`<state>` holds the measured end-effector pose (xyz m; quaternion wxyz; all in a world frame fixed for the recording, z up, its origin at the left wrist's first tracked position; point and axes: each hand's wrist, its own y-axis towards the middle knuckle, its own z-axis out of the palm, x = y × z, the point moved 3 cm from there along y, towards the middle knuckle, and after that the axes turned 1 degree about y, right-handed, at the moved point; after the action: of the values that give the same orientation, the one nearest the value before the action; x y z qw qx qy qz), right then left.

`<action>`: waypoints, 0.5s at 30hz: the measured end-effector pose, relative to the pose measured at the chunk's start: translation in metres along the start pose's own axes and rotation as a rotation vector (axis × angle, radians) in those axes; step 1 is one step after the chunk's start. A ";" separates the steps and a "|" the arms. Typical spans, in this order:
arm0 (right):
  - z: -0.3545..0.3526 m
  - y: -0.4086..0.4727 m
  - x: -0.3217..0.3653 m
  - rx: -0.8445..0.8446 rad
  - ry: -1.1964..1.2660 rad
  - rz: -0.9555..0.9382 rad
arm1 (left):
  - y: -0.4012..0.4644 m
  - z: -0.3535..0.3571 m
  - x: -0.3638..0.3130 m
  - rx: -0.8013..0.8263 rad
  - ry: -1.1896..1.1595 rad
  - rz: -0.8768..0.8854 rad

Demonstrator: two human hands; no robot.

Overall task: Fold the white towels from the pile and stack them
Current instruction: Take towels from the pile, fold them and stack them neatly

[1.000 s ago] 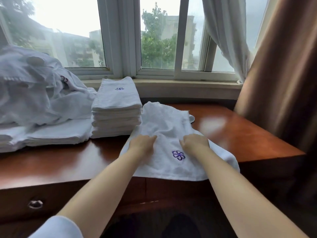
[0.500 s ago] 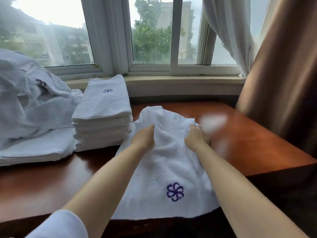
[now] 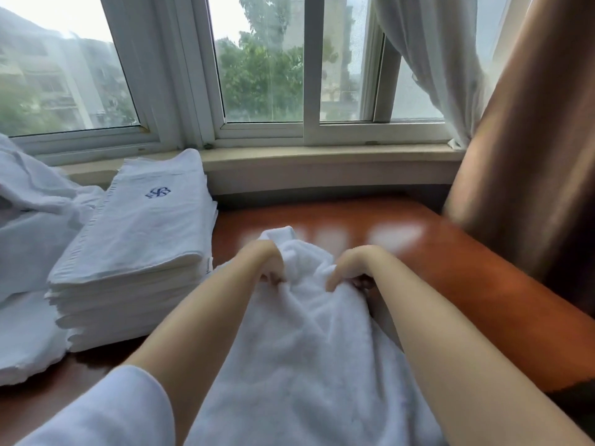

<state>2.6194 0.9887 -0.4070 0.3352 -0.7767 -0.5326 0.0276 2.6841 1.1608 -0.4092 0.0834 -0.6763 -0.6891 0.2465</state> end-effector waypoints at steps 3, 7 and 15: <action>-0.026 0.007 0.005 -0.636 0.056 -0.172 | 0.012 -0.017 -0.003 -0.483 -0.242 0.158; -0.018 0.013 0.000 -0.784 0.219 -0.305 | 0.014 -0.012 0.005 -0.519 -0.298 0.349; 0.038 0.015 -0.024 -0.491 -0.233 -0.114 | 0.002 0.056 0.019 -0.245 0.115 0.282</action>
<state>2.6055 0.9839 -0.4523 0.0747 -0.7951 -0.6010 -0.0321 2.6596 1.1668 -0.4625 0.0046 -0.7842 -0.6065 0.1310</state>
